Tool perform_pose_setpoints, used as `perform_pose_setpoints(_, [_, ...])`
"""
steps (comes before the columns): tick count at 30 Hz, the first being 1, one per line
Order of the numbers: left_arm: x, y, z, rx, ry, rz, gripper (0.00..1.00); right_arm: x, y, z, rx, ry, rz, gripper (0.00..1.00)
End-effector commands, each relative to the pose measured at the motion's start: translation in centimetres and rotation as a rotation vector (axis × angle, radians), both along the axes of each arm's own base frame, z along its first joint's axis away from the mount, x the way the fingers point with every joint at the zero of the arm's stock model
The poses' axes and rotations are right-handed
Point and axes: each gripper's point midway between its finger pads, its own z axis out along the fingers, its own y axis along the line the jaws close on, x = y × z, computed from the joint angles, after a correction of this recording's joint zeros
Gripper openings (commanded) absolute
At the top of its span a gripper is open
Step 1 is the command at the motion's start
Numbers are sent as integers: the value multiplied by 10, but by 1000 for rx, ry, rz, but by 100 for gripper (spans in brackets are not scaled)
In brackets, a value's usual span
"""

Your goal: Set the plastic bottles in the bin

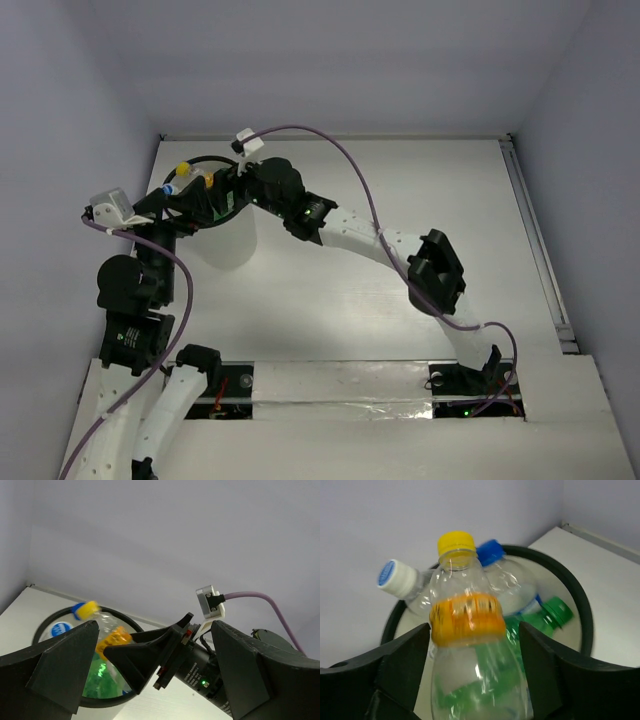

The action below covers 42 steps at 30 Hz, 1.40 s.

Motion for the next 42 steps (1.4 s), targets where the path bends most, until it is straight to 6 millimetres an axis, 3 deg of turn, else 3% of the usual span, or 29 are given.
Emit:
perform_pose_setpoints(1, [-1, 1, 11, 2, -30, 5, 96, -2, -9, -5, -68, -2, -21, 78])
perform_pose_setpoints(4, [-2, 2, 11, 2, -33, 5, 96, -3, -9, 0, -67, -4, -18, 88])
perform_pose_setpoints(10, [-2, 0, 14, 1, -38, -1, 96, -5, -9, 14, -46, -9, -6, 96])
perform_pose_setpoints(17, [-4, 3, 16, -9, -40, 9, 99, -25, -19, 67, 73, -39, 50, 100])
perform_pose_setpoints(20, [-6, 3, 19, -9, -46, 9, 99, -36, -25, 100, 162, -68, 79, 100])
perform_pose_setpoints(21, [-6, 3, 19, -11, -46, 9, 99, -38, -27, 102, 171, -68, 83, 100])
perform_pose_setpoints(24, [-8, 4, 21, -11, -46, 9, 99, -44, -37, 121, 213, -85, 79, 100])
perform_pose_setpoints(27, [-10, 2, 22, -11, -42, -6, 99, -50, -59, 150, 276, -119, 42, 100])
perform_pose_setpoints(28, [-11, -3, 23, -9, -46, -32, 99, -49, -64, 131, 251, -100, 24, 100])
perform_pose_setpoints(29, [-11, -6, 24, -8, -49, -48, 99, -60, -86, 161, 317, -141, 7, 91])
perform_pose_setpoints(30, [-10, -9, 20, -3, -31, -67, 99, -61, -101, 166, 337, -146, -30, 84])
perform_pose_setpoints(31, [-11, -17, 17, 4, -21, -106, 99, -58, -112, 130, 289, -110, -79, 69])
perform_pose_setpoints(32, [-10, -21, 13, -5, -2, -131, 99, -74, -146, 160, 360, -147, -104, 51])
perform_pose_setpoints(33, [-10, -26, 10, -7, 6, -157, 99, -81, -166, 169, 414, -168, -131, 18])
perform_pose_setpoints(34, [-11, -36, 7, -7, 16, -211, 99, -81, -188, 165, 433, -158, -197, 6])
perform_pose_setpoints(35, [-11, -42, 4, -28, 25, -242, 99, -95, -222, 158, 461, -149, -233, 0])
perform_pose_setpoints(38, [-15, -65, -3, -38, 30, -373, 99, -108, -281, 144, 510, -113, -349, 0])
perform_pose_setpoints(39, [-17, -69, -4, -57, 26, -402, 99, -123, -312, 133, 532, -102, -375, 0])
perform_pose_setpoints(40, [-17, -77, -17, -59, 54, -446, 99, -124, -336, 127, 552, -81, -444, 0])
perform_pose_setpoints(41, [-21, -79, -10, -68, 15, -465, 99, -129, -353, 121, 565, -63, -472, 0])
perform_pose_setpoints(42, [-23, -83, -11, -78, 12, -490, 99, -131, -366, 92, 496, -25, -517, 13])
